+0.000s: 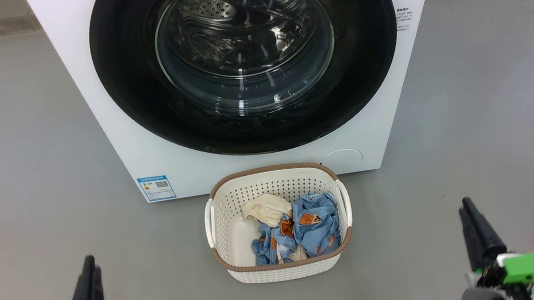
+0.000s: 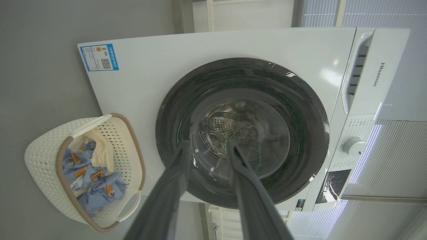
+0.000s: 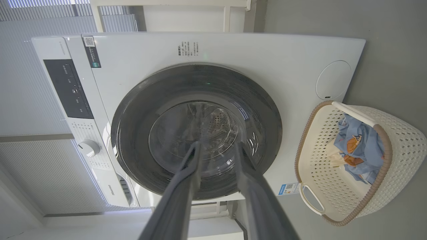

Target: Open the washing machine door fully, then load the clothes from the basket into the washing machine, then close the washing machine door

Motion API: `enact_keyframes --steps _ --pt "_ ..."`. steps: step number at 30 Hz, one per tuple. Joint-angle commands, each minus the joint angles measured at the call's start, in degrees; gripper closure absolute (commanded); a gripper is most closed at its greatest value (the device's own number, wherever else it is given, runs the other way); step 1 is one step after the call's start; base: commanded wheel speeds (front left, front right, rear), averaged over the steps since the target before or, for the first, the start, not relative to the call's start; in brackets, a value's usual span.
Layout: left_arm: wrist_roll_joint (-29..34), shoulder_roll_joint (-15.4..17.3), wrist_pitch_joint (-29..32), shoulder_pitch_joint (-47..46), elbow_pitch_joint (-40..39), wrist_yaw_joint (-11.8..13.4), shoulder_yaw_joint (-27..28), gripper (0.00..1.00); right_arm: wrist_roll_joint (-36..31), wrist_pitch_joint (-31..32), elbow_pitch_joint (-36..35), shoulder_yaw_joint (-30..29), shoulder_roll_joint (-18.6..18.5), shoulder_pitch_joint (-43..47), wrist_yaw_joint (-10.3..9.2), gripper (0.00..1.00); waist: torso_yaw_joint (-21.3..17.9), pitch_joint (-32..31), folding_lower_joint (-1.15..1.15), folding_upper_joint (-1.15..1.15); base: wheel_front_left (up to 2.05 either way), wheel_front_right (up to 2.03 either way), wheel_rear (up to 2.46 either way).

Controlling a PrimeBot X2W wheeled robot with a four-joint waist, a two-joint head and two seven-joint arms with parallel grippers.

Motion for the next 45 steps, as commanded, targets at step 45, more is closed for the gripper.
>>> enact_keyframes --steps 45 --pt "9.5 2.3 -7.3 -2.3 -4.3 -2.2 -3.5 0.0 -15.2 0.0 -4.8 -0.3 2.2 -3.1 -0.02 0.0 0.1 0.4 0.0 0.0 0.0 0.0 0.0"
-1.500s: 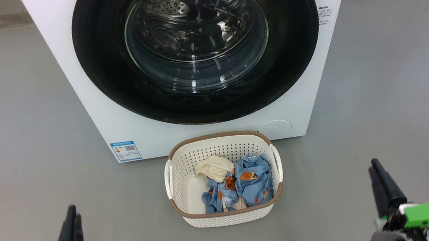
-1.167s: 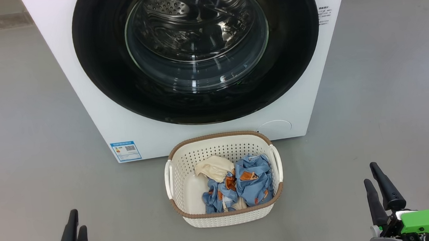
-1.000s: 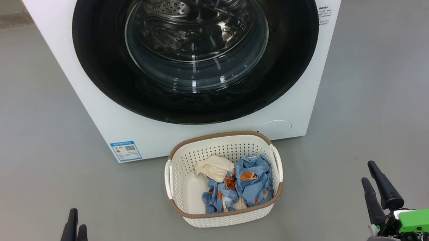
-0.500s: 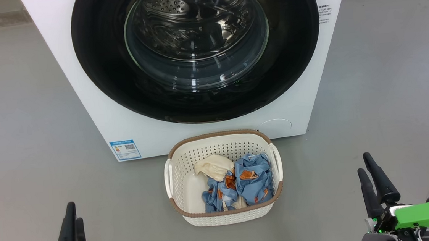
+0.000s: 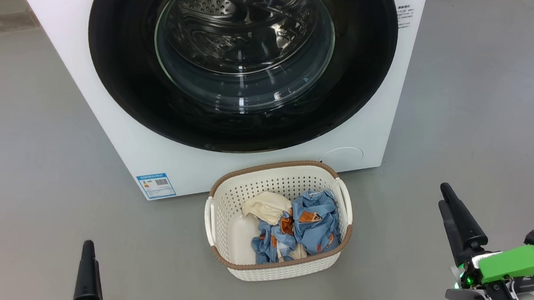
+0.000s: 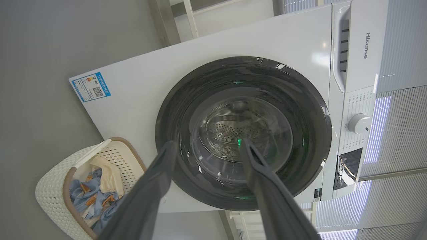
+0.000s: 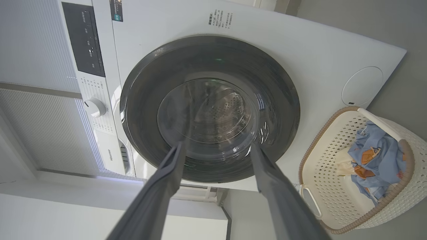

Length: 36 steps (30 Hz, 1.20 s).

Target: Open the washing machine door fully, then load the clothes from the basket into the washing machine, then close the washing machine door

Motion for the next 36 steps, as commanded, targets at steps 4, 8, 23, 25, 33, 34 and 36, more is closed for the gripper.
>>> enact_keyframes --steps 4,8,23,25,33,34,36 --pt "3.5 1.4 -1.3 -2.7 -2.2 -0.9 0.3 0.0 -4.4 -0.5 -1.9 -0.1 -0.9 -3.3 -0.02 0.0 0.0 0.0 0.0 0.0 0.0 0.0 0.0" --pt "5.8 1.6 -2.0 -2.8 -2.5 -1.1 -0.2 0.0 -7.6 -0.5 -2.1 -0.5 -0.6 -3.6 -0.03 0.0 0.0 0.0 0.0 0.0 0.0 0.0 0.0" --pt "17.0 3.1 -4.5 -3.1 -2.3 -1.9 -1.8 0.0 -24.9 -0.6 -0.6 -2.7 0.0 -4.4 -0.03 0.0 0.0 -0.1 0.0 0.0 0.0 0.0 0.0" --pt "19.8 3.2 -4.8 -3.2 -1.9 -2.0 -1.8 0.0 -27.8 -0.6 -0.2 -3.1 0.4 -4.6 -0.04 0.0 -0.1 -0.1 0.0 0.0 0.0 0.0 0.0" --pt "31.7 3.2 -6.2 -3.4 -0.5 -2.3 -1.3 0.0 -39.2 -0.6 1.4 -3.7 1.2 -5.3 -0.04 0.0 -0.3 0.1 0.0 0.0 0.0 0.0 0.0" --pt "31.7 3.2 -6.2 -3.4 -0.5 -2.3 -1.3 0.0 -39.2 -0.6 1.4 -3.7 1.2 -5.3 -0.04 0.0 -0.3 0.1 0.0 0.0 0.0 0.0 0.0" --pt "35.3 3.4 -6.5 -3.6 -0.3 -2.2 -1.4 0.0 -41.7 -0.6 1.7 -3.8 1.5 -5.5 -0.04 0.0 -0.3 0.2 0.0 0.0 0.0 0.0 0.0"
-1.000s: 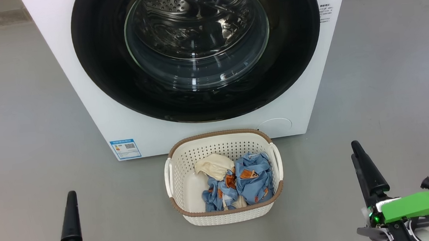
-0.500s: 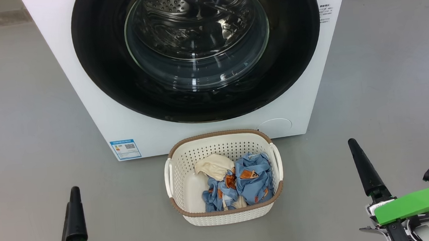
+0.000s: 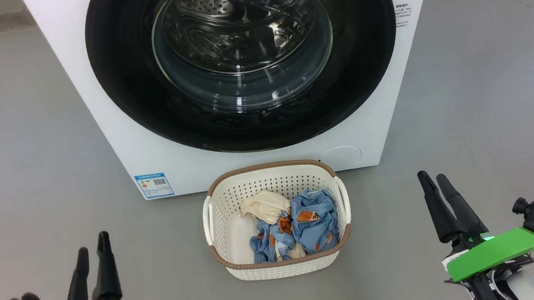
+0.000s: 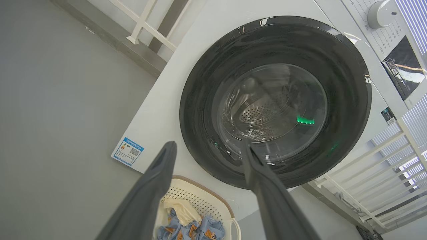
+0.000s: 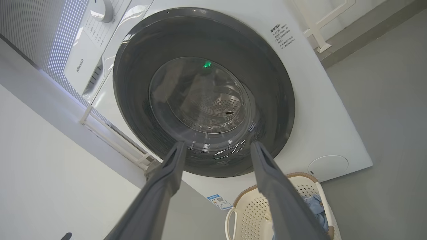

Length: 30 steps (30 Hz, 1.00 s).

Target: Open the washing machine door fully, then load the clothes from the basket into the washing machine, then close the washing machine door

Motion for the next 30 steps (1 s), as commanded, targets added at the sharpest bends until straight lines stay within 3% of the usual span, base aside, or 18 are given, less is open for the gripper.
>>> enact_keyframes --steps 1,13,30 --pt "2.3 1.5 -0.7 -3.0 -1.2 -0.6 1.0 0.0 -2.2 -0.6 -1.2 0.0 -0.2 -2.4 -0.04 0.0 0.0 0.1 0.0 0.0 0.0 0.0 0.0" --pt "15.9 1.2 -2.7 -3.5 -1.2 -1.0 0.5 0.0 -16.2 -0.6 0.3 -3.2 2.0 -3.1 -0.05 0.0 0.1 0.4 0.0 0.0 0.0 0.0 0.0" --pt "26.1 0.3 -5.6 -3.3 -0.8 -2.2 1.9 0.0 -30.3 -0.7 2.0 -5.7 4.0 -3.9 -0.06 0.0 0.4 0.0 0.0 0.0 0.0 0.0 0.0"
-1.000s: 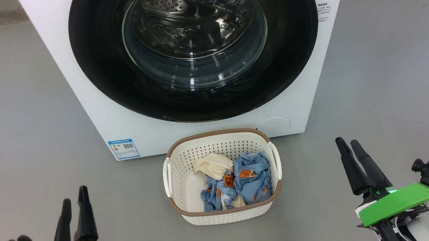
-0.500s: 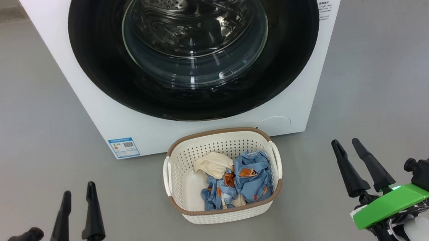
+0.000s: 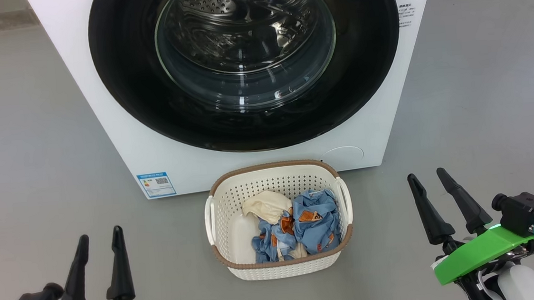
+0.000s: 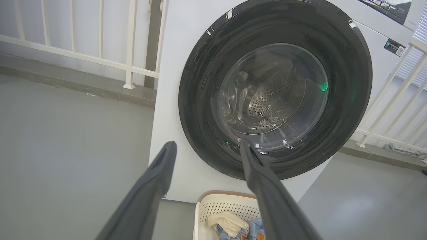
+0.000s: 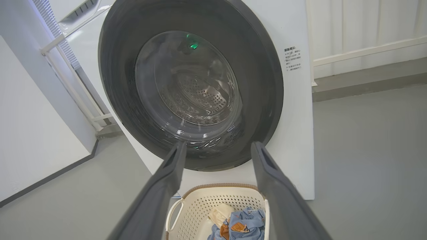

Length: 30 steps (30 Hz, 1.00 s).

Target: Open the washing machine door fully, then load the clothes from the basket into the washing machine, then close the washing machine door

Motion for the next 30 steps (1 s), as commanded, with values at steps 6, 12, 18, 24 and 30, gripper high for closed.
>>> enact_keyframes --steps 6,12,18,24,30 --pt "4.3 0.7 -1.6 -2.4 0.2 -1.0 1.5 0.0 -5.9 -0.7 -0.6 0.1 0.4 -2.5 -0.06 0.0 -0.2 -0.3 0.0 0.0 0.0 0.0 0.0" --pt "7.6 1.0 -2.6 -2.6 0.5 -1.3 1.0 0.0 -10.5 -0.7 -0.3 -0.6 0.9 -2.8 -0.06 0.0 -0.4 -0.4 0.0 0.0 0.0 0.0 0.0" --pt "10.2 1.1 -3.4 -2.7 0.7 -1.6 1.3 0.0 -13.7 -0.7 0.0 -1.2 1.2 -3.1 -0.06 0.0 -0.4 -0.5 0.0 0.0 0.0 0.0 0.0" --pt "10.0 1.0 -3.4 -2.7 0.8 -1.6 1.5 0.0 -13.4 -0.7 0.1 -1.4 1.3 -3.0 -0.06 0.0 -0.4 -0.7 0.0 0.0 0.0 0.0 0.0" --pt "10.0 1.2 -3.4 -2.8 0.7 -1.6 1.4 0.0 -13.3 -0.7 0.2 -1.3 1.3 -2.9 -0.06 0.0 -0.3 -0.6 0.0 0.0 0.0 0.0 0.0"
